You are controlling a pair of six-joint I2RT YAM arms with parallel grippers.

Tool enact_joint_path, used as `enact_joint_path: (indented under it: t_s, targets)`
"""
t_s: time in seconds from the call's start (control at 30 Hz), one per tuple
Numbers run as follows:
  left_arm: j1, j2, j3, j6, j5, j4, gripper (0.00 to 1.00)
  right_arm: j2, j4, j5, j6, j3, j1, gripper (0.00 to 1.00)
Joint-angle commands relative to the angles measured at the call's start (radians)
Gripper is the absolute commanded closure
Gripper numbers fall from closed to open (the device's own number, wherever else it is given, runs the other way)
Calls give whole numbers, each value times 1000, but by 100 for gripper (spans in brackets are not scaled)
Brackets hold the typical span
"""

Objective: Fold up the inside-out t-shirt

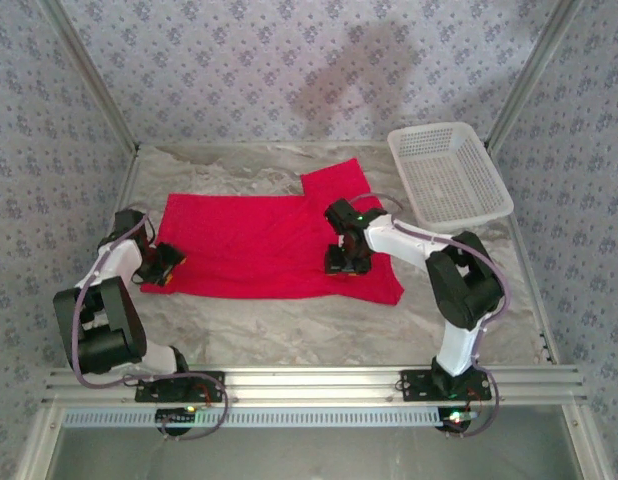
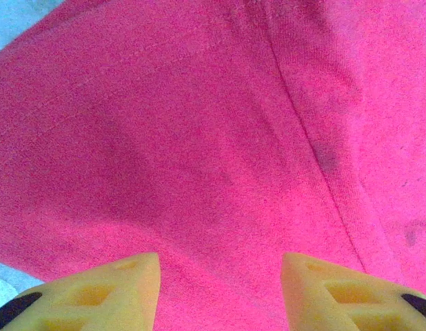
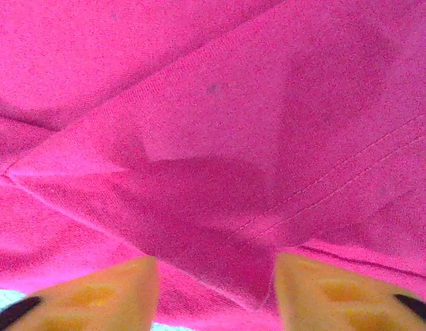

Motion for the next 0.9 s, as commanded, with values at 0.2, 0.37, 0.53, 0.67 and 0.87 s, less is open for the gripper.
enact_joint_path:
  t_s: [0.2, 0.37, 0.53, 0.67, 0.87]
  targets:
    - [-1, -21, -7, 18, -7, -12, 51, -1, -32, 9, 7, 66, 5, 100]
    - [-2, -16, -8, 13, -1, -4, 51, -12, -69, 40, -19, 148, 5, 100]
    - [-2, -9, -8, 12, 2, 1, 52, 63, -126, 85, -69, 286, 3, 100]
    - [-2, -6, -18, 13, 6, 17, 52, 237, -198, 152, -172, 498, -8, 100]
    - [-9, 29, 11, 25, 0, 18, 52, 470, -321, 209, -220, 863, -45, 78]
